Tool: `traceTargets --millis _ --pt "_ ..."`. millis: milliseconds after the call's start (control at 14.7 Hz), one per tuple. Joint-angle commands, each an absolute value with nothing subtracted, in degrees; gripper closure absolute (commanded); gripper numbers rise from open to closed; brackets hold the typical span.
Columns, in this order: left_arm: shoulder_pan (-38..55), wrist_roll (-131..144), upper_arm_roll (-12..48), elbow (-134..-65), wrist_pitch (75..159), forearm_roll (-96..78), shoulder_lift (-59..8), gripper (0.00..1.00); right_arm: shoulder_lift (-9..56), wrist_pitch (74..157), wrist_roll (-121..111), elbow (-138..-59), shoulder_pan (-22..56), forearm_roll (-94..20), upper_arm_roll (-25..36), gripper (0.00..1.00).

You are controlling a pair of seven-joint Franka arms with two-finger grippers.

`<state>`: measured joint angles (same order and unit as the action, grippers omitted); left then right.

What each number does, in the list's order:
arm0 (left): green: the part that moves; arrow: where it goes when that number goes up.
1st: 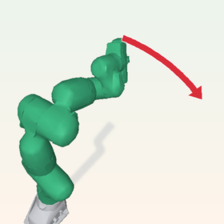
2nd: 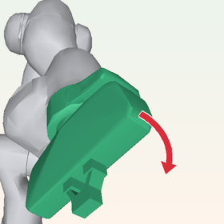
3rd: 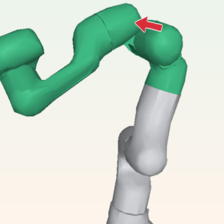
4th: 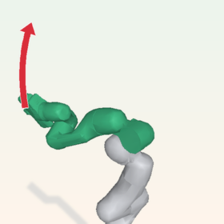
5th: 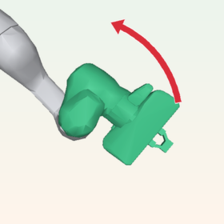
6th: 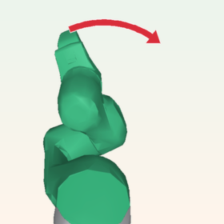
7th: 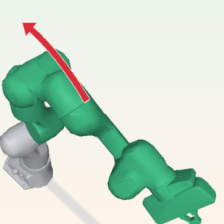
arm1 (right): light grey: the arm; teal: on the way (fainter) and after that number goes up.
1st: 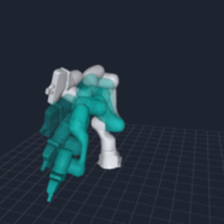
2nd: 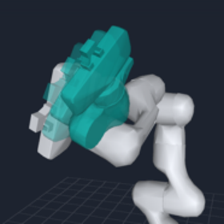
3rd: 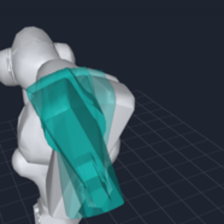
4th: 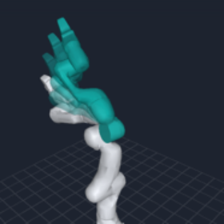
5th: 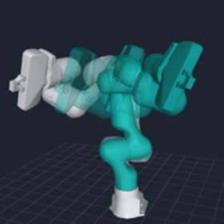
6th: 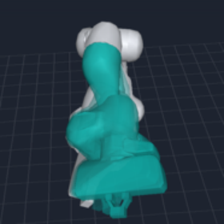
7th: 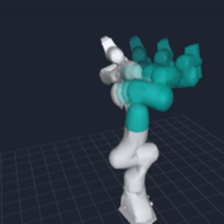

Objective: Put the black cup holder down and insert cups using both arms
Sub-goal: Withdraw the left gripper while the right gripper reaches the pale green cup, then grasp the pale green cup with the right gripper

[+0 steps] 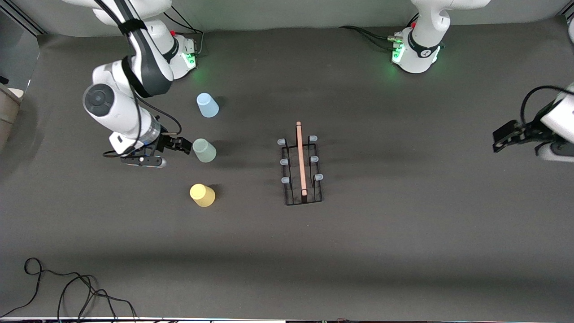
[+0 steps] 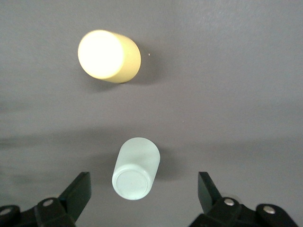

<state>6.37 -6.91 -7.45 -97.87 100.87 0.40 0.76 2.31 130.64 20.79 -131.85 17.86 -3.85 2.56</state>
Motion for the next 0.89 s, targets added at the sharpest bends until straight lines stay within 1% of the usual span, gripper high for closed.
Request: traceTargets --millis 0,273,545,682,818 --pt "4.14 -8.78 -7.29 -99.93 99.58 1.49 3.86 0.0 5.35 134.11 24.07 -132.19 20.04 -4.57 2.81 0.0" --pt "3.51 -8.62 -7.21 -99.76 99.93 1.15 3.69 0.0 10.45 137.81 24.52 -132.54 21.18 -4.57 2.81 0.0" --pt "4.13 -7.56 -7.03 -99.58 100.72 0.79 3.43 0.0 13.27 139.74 24.52 -132.8 21.88 -4.57 2.81 0.0" --pt "4.13 -8.52 -7.03 -97.83 100.81 0.79 2.55 0.0 14.58 139.83 24.52 -132.98 21.97 -4.74 2.72 0.0" --pt "3.69 -9.05 -7.03 -95.46 100.64 0.79 0.89 0.0 15.29 139.66 24.43 -132.98 22.23 -7.54 2.72 0.0"
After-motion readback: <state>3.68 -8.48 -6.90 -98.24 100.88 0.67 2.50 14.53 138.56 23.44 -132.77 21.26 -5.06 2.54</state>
